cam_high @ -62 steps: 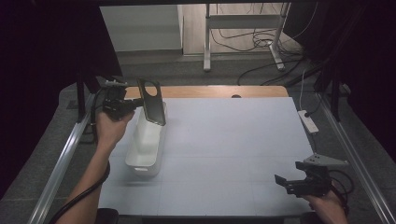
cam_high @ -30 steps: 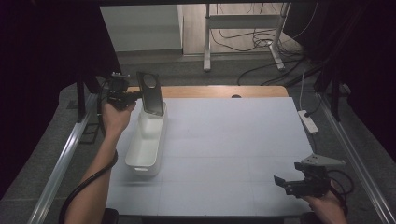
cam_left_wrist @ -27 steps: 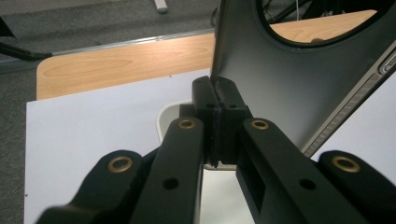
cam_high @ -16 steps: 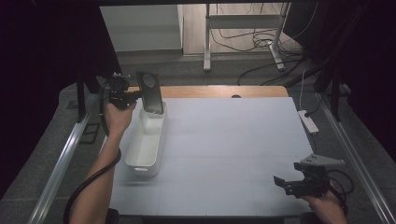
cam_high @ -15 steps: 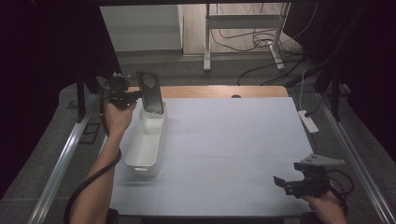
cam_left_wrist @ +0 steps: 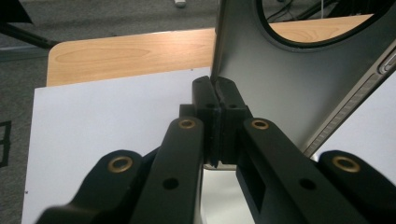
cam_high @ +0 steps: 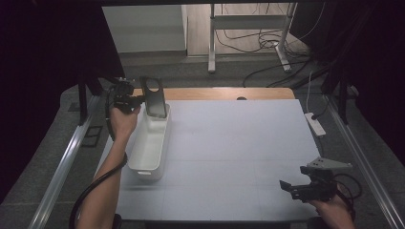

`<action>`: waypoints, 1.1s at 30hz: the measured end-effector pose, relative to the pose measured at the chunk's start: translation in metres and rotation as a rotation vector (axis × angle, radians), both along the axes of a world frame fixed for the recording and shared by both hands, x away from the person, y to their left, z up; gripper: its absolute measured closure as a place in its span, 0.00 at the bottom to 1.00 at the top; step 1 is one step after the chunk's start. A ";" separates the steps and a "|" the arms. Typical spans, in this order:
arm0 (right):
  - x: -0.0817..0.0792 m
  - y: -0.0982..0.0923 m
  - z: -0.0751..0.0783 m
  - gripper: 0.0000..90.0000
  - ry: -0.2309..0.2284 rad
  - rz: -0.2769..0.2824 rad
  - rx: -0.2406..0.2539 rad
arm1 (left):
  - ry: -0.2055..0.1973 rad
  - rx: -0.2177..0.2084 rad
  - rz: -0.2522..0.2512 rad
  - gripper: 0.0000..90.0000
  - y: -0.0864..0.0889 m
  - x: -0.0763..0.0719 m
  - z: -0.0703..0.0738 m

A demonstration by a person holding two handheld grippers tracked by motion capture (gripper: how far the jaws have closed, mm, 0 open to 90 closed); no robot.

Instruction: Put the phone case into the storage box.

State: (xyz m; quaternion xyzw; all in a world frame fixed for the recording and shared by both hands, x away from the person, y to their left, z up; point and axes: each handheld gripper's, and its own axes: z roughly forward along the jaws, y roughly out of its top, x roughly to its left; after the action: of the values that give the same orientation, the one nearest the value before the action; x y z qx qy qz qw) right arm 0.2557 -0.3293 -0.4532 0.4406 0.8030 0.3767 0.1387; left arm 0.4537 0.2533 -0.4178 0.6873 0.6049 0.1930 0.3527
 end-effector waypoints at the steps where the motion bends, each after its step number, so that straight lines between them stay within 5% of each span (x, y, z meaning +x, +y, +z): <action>1: 0.000 0.000 0.000 0.03 0.000 0.001 0.000 | 0.002 -0.010 0.002 0.99 0.000 0.000 -0.001; 33: 0.001 0.000 -0.001 0.04 0.009 0.005 -0.001 | 0.067 0.010 0.019 0.99 -0.007 0.009 -0.030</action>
State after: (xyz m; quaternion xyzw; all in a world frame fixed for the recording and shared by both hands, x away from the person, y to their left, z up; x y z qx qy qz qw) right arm 0.2566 -0.3288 -0.4539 0.4401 0.8049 0.3746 0.1345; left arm 0.4623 0.2462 -0.4477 0.6894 0.6219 0.1764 0.3269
